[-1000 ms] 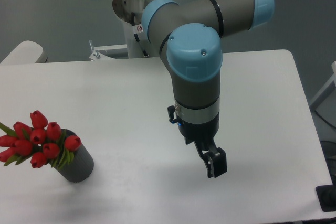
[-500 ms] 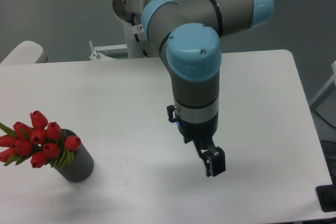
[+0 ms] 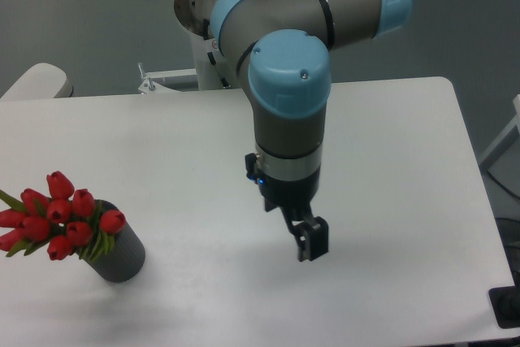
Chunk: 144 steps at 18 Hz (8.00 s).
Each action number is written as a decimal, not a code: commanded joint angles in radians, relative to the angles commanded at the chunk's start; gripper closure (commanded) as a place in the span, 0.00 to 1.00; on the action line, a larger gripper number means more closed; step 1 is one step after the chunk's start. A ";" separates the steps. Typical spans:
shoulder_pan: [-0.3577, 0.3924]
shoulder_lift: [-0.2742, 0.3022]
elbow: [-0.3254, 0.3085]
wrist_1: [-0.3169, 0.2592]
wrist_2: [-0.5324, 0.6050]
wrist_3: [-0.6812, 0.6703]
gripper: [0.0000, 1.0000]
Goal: Pick up the flowers from the vase
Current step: 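Open the gripper and move it toward the red tulips in the vase, then lower the open gripper around the tulip stems above the vase rim, then close the gripper on the tulip stems, then lift the gripped tulips up out of the grey vase, then carry the tulip bunch away from the vase over the table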
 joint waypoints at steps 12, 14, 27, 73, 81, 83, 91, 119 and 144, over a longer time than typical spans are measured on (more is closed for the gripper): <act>0.009 0.072 -0.256 0.018 -0.466 -0.129 0.00; 0.028 0.075 -0.302 0.087 -0.596 -0.130 0.00; -0.017 0.157 -0.615 0.531 -0.767 -0.342 0.00; -0.137 0.057 -0.542 0.657 -0.755 -0.417 0.56; -0.117 0.074 -0.507 0.655 -0.769 -0.485 0.58; -0.109 0.078 -0.499 0.655 -0.784 -0.502 0.59; -0.069 0.118 -0.444 0.650 -0.809 -0.637 0.60; -0.063 0.249 -0.335 0.647 -0.810 -0.917 0.62; 0.120 0.101 -0.169 0.450 -0.494 -0.404 0.64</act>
